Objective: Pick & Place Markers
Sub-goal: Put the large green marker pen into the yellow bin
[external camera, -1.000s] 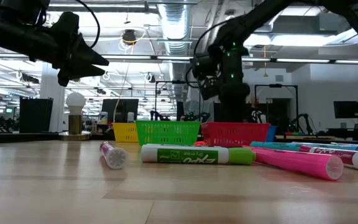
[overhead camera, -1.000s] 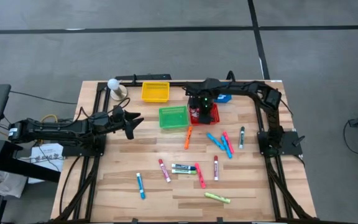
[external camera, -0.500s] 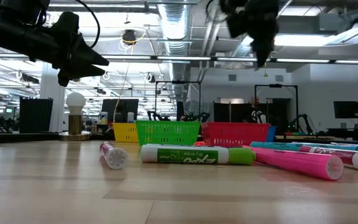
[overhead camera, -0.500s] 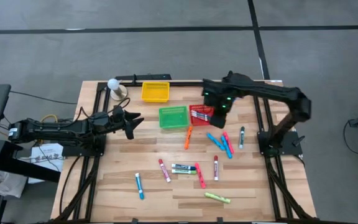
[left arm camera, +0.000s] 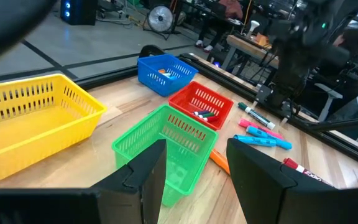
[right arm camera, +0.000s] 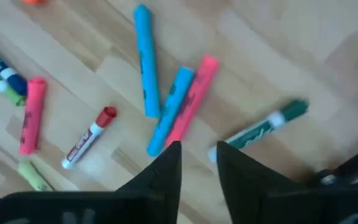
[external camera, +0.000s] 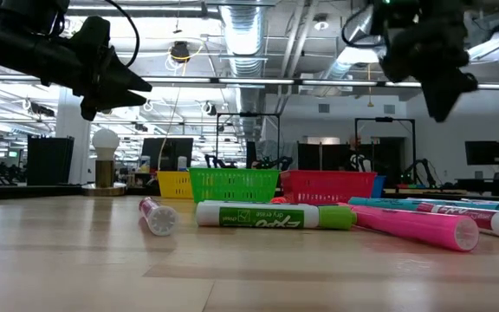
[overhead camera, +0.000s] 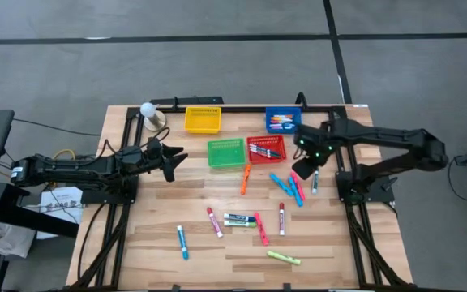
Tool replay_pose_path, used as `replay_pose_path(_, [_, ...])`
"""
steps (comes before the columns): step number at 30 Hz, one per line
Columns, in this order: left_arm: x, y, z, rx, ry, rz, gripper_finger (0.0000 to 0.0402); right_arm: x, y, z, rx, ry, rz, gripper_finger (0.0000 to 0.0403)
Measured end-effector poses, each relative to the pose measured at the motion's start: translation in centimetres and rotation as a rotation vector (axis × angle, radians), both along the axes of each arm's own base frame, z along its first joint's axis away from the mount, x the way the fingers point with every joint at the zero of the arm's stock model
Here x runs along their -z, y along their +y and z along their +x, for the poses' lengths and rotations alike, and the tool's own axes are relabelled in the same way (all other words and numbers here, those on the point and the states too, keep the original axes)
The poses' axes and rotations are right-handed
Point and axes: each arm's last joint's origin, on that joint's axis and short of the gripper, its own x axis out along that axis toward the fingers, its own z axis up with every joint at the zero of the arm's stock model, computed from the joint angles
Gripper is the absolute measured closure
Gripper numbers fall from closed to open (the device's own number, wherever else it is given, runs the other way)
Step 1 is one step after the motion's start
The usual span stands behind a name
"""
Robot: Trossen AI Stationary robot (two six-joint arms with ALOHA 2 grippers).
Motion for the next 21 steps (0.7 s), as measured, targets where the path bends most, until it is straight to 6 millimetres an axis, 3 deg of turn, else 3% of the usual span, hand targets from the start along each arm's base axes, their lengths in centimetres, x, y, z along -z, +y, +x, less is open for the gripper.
replay_pose_path(7, [0.0, 0.0, 0.0, 0.000, -0.001, 0.000, 0.0234, 3.5, 0.4, -1.4, 0.143, 0.028, 0.045, 0.0238])
replay_pose_path(13, [0.0, 0.0, 0.0, 0.000, -0.002, -0.003, 0.0234, 5.0, 0.4, -1.6, 0.178, 0.100, 0.038, 0.0174])
replay_pose_path(21, [0.0, 0.0, 0.0, 0.000, -0.003, -0.004, 0.0234, 6.1, 0.3, -1.9, 0.296, 0.166, 0.006, 0.0161])
